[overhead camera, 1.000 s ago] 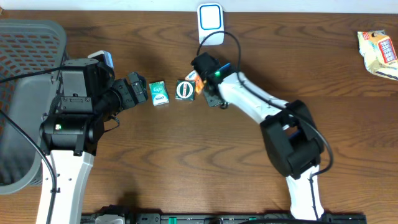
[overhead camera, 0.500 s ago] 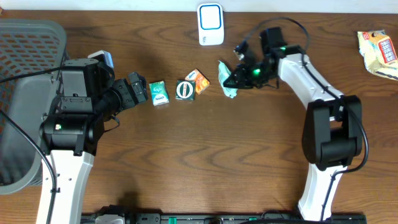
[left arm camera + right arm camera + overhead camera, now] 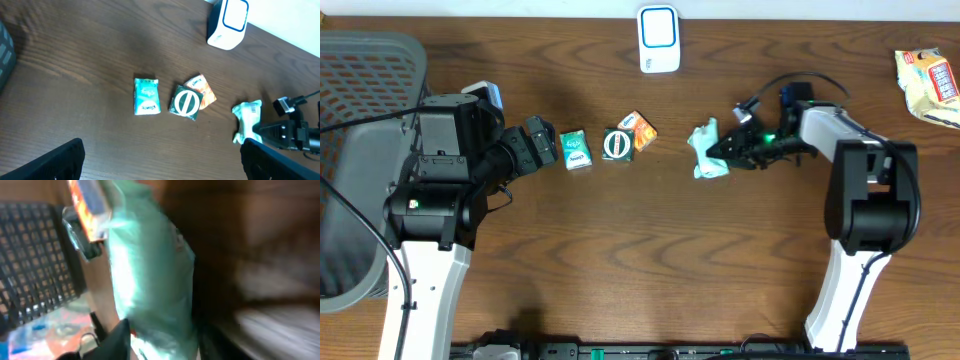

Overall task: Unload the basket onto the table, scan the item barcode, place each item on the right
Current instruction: 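Lift the teal-green pack rightward and hold it near the scanner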

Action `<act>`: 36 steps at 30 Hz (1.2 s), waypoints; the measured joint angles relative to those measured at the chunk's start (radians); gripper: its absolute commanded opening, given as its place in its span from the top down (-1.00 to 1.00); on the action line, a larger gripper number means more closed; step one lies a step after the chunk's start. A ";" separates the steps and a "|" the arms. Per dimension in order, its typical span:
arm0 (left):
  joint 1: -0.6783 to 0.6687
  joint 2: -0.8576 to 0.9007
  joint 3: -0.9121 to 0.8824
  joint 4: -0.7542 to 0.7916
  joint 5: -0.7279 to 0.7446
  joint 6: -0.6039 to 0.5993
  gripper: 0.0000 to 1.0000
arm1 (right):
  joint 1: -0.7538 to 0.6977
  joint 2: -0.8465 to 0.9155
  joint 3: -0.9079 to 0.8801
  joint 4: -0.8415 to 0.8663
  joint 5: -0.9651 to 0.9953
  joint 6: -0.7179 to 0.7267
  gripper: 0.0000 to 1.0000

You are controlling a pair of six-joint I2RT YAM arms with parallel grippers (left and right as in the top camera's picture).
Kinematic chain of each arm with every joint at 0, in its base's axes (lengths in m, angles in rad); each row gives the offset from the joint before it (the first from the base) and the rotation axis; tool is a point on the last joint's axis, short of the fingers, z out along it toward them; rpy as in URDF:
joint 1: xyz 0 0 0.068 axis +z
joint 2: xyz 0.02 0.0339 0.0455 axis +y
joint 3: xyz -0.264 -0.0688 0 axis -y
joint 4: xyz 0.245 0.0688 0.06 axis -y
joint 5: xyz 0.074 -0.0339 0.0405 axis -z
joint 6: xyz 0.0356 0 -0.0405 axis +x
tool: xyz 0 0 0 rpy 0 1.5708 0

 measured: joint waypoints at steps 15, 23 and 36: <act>0.000 0.000 0.000 0.000 0.000 0.000 -0.96 | -0.039 0.000 0.103 -0.196 0.044 -0.002 0.00; 0.000 0.000 0.000 0.000 0.000 0.000 -0.96 | 0.063 -0.010 0.092 -0.146 0.244 0.143 0.16; 0.000 0.000 0.000 0.000 0.000 0.000 -0.96 | 0.129 -0.019 0.097 -0.049 0.313 0.199 0.98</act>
